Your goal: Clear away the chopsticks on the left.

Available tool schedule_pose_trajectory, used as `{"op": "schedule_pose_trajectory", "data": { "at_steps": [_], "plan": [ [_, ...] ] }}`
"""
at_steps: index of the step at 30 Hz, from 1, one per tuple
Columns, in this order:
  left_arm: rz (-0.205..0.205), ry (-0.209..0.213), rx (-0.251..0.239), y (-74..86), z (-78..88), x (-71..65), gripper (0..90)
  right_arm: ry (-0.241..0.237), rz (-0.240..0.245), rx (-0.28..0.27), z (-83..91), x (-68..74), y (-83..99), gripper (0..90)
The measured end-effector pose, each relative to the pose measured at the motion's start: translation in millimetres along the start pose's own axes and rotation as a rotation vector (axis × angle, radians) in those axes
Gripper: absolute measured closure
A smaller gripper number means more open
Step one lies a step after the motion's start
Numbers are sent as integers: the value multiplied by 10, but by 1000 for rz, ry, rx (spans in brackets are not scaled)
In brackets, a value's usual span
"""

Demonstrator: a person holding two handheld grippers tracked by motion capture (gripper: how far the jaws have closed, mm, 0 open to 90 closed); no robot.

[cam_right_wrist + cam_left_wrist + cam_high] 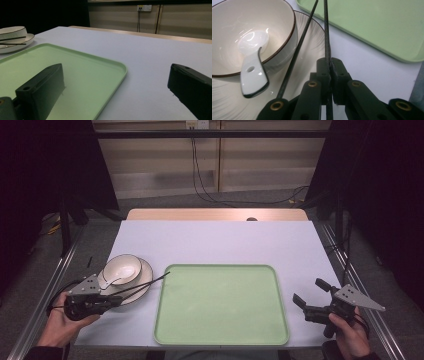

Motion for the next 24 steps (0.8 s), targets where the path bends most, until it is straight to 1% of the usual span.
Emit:
{"op": "schedule_pose_trajectory", "data": {
  "at_steps": [1,2,4,5,6,7,8,10,12,14,15,16,17,19,20,21,22,23,24],
  "plan": [
    [19,0,-9,-23,-8,-37,860,0,-1,-1,0,0,0,2],
    [17,1,-5,-37,-9,-52,860,-1,-1,0,0,1,0,2],
    [27,5,-5,-59,-24,-93,860,-2,-2,0,1,2,-1,2],
    [27,5,-5,-59,-24,-93,860,-2,-3,0,1,4,-1,2],
    [40,14,-8,-80,-41,-133,860,-1,-3,-1,2,5,-2,2],
    [50,10,-13,-90,-52,-153,860,0,-9,-6,0,11,-4,2],
    [50,10,-13,-90,-52,-153,860,2,14,-5,3,0,0,1],
    [74,11,-33,-108,-68,-202,860,1,18,-8,3,6,-1,1],
    [78,7,-30,-112,-67,-216,860,0,16,-7,4,11,-1,1],
    [100,6,-35,-123,-72,-252,860,5,17,-14,2,11,-2,0],
    [114,12,-46,-144,-83,-287,860,9,19,-14,1,8,0,0],
    [114,12,-46,-144,-83,-287,860,9,19,-14,1,8,0,0],
    [129,9,-50,-159,-93,-307,860,10,21,-14,-1,9,-1,0],
    [143,15,-55,-180,-111,-322,860,10,18,-19,-2,12,-4,0],
    [167,16,-55,-192,-120,-336,860,8,21,-17,-2,13,-3,0],
    [176,1,-52,-209,-126,-347,860,6,21,-15,0,14,-3,0],
    [189,4,-54,-219,-135,-359,860,6,21,-15,-1,13,-3,0],
    [202,-4,-56,-234,-140,-369,860,6,21,-15,-1,13,-3,0],
    [228,-1,-72,-279,-159,-413,860,9,19,-14,-3,10,-1,0]
  ]
}}
Point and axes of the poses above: each handheld gripper's, and its own axes: z roughly backward along the jaws, y roughly out of its underside, x roughly to its left, the point moved 3 cm from there along -z, roughly forward along the jaws, and after that the axes turned 2 degrees about y, right-handed, at the moved point
